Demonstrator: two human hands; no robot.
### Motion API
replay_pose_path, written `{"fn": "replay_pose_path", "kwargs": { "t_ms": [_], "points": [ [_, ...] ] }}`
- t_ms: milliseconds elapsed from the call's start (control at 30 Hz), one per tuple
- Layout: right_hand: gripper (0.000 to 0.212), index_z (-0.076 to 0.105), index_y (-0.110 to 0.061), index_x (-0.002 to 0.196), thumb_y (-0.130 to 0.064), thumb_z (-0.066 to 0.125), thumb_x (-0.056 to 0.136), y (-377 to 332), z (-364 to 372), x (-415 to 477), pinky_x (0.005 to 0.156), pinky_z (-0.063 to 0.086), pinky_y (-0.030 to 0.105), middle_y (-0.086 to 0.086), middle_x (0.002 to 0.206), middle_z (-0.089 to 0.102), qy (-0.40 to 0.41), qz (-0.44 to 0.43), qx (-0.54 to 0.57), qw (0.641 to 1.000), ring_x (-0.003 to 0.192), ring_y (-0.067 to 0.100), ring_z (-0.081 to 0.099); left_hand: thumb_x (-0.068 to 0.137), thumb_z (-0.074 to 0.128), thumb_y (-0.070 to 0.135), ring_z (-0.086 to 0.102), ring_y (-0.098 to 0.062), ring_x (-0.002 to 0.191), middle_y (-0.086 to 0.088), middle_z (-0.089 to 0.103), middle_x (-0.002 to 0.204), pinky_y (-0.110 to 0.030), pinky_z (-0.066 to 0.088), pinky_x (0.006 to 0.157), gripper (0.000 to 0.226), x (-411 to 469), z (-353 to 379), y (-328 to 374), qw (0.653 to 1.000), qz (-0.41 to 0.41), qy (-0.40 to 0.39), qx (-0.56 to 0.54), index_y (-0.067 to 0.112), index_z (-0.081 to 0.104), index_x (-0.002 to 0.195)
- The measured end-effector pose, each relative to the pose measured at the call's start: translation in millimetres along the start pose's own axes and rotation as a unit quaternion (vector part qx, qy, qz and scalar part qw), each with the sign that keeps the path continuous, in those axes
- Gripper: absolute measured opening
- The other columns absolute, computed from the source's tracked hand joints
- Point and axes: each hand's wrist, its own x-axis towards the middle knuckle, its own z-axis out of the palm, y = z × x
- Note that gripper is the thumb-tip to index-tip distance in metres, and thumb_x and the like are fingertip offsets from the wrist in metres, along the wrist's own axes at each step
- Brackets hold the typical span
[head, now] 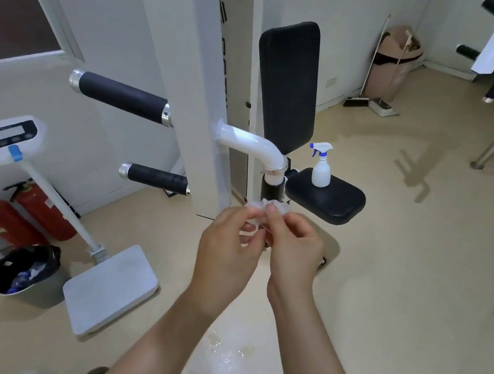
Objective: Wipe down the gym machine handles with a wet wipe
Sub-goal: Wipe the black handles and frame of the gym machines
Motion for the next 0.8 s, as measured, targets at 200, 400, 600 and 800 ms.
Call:
{"fn": "replay_pose_path", "kwargs": {
  "t_ms": [200, 400, 600, 800],
  "points": [
    [0.011, 0.07, -0.02, 0.08, -0.017, 0.063, 0.088, -24, -23, 7, 0.06, 0.045, 0.01, -0.01, 0.074, 0.066, -0.077, -0.023, -0.133, 0.988, 0.066, 0.003, 0.056, 0.082, 0.071, 0.031, 0.066, -0.004, 0.087, 0.016, 0.07, 0.087, -0.027, 0.054, 0.084, 0.012, 10, 18, 2, 0.985, -0.103, 0.074, -0.116, 0.028, 0.066, 0.093],
    [0.028, 0.071, -0.03, 0.105, -0.009, 0.061, 0.088, -40, -24, 26, 0.078, 0.049, 0.013, -0.011, 0.091, 0.073, -0.164, -0.162, -0.305, 0.924, 0.089, 0.001, 0.066, 0.086, 0.066, 0.026, 0.056, 0.004, 0.064, 0.0, 0.073, 0.088, -0.005, 0.038, 0.06, 0.019, 20, 22, -2, 0.988, -0.126, 0.053, -0.067, 0.027, 0.074, 0.104],
    [0.018, 0.074, -0.016, 0.1, -0.008, 0.068, 0.084, -45, -22, 42, 0.068, 0.045, 0.004, -0.023, 0.077, 0.067, -0.143, -0.163, -0.319, 0.923, 0.071, -0.012, 0.063, 0.084, 0.07, 0.025, 0.065, -0.001, 0.084, 0.012, 0.072, 0.088, -0.013, 0.047, 0.079, 0.029, 19, 29, -5, 0.986, -0.135, 0.069, -0.066, 0.024, 0.069, 0.113],
    [0.014, 0.07, -0.01, 0.097, -0.002, 0.066, 0.085, -48, -25, 50, 0.065, 0.048, 0.007, 0.0, 0.084, 0.07, -0.182, -0.093, -0.254, 0.945, 0.073, 0.004, 0.065, 0.08, 0.074, 0.025, 0.064, 0.002, 0.078, 0.027, 0.067, 0.073, -0.014, 0.047, 0.077, 0.04, 21, 37, -4, 0.977, -0.162, 0.074, -0.119, 0.025, 0.066, 0.119]
  ]
}}
